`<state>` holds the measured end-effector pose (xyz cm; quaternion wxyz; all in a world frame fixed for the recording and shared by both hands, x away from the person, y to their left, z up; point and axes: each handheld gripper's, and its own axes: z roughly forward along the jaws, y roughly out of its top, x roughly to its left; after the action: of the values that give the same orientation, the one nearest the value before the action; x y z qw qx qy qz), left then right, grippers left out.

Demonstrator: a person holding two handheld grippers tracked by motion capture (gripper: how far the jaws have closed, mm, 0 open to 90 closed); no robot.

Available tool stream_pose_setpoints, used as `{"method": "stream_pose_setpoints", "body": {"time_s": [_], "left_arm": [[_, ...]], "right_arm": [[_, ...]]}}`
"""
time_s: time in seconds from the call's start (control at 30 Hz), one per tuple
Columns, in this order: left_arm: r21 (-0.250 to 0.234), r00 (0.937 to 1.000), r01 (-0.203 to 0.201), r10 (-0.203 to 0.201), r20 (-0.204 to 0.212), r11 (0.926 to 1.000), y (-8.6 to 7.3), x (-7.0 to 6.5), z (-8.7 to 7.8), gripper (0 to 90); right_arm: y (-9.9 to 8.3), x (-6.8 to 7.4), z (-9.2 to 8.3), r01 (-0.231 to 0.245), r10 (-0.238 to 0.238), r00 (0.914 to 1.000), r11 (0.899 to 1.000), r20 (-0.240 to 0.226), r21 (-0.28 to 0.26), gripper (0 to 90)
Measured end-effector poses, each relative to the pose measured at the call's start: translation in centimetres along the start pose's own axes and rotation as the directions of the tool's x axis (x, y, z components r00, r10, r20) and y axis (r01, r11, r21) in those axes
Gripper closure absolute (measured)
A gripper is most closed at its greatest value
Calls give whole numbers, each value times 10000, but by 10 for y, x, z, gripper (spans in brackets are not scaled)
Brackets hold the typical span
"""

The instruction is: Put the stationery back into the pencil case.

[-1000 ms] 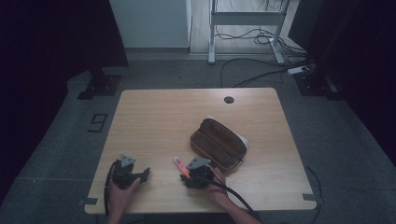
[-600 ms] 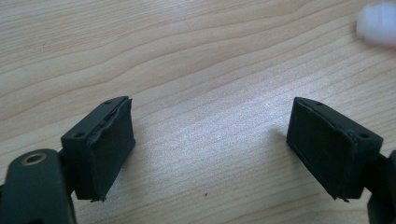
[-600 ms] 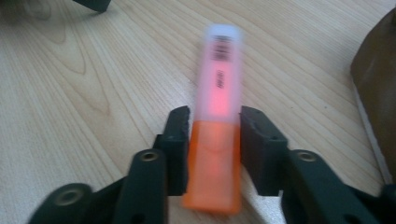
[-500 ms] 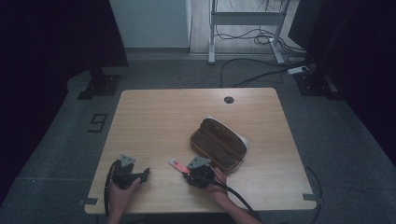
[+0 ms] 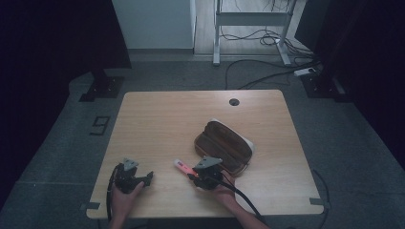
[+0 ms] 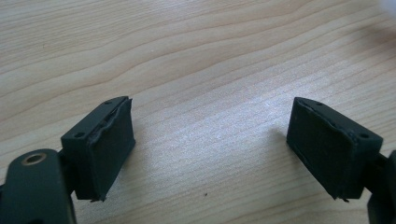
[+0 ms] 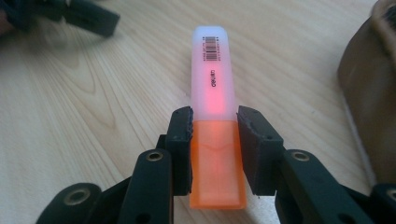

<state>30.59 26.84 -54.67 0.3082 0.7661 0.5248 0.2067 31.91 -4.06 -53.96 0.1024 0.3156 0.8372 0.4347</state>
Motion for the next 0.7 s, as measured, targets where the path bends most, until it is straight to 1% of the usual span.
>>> {"method": "stream_pose_setpoints", "body": {"time_s": [0.1, 0.17, 0.33, 0.7], "left_arm": [[0, 10000, 0, 0, 0, 10000, 0, 0, 0, 149], [0, 10000, 1, -1, 0, 10000, 0, 0, 0, 149], [-1, 10000, 2, -2, 0, 10000, 0, 0, 0, 149], [2, 10000, 0, 0, 1, 10000, 0, 0, 0, 149]], "right_arm": [[2, -2, -4, -76, 76, 10000, 9998, -44, -158, 657], [3, -5, -7, -236, 232, 9996, 9993, -155, -272, 657], [5, -9, -15, -449, 432, 9985, 9976, -333, -523, 658], [10, -15, -27, -607, 566, 9972, 9945, -498, -849, 658]]}}
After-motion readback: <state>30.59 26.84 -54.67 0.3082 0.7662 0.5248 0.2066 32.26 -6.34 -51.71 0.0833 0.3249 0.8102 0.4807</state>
